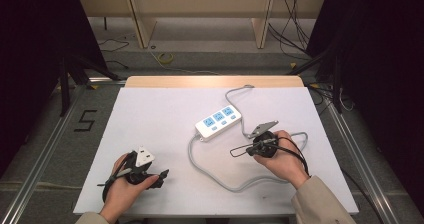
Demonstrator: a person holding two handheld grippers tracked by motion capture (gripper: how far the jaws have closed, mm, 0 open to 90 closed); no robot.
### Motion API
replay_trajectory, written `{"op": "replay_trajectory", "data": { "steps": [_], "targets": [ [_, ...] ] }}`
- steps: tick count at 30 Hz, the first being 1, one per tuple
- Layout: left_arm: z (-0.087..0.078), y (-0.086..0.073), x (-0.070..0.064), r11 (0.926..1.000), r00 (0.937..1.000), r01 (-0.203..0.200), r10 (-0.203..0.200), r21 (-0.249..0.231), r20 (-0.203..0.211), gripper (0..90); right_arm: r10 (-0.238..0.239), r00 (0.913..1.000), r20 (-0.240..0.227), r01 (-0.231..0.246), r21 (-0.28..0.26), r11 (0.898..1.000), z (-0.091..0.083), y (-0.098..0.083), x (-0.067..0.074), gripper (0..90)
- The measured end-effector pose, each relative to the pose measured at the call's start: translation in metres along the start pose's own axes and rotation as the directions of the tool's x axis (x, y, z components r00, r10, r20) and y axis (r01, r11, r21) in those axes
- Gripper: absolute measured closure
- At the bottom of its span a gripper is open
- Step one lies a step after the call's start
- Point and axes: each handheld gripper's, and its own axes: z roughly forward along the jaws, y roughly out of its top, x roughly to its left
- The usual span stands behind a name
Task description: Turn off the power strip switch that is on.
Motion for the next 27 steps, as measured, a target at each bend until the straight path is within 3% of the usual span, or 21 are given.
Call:
{"op": "replay_trajectory", "data": {
  "steps": [27],
  "targets": [
    [0.001, 0.000, 0.000, 1.0000, 1.0000, 0.003, -0.003, -0.002, 0.002, 16.4, -0.010, 1.0000, -0.001, 0.010, 0.022, 1.000, 0.010, 0.017, 0.000, 90.0]
  ]
}}
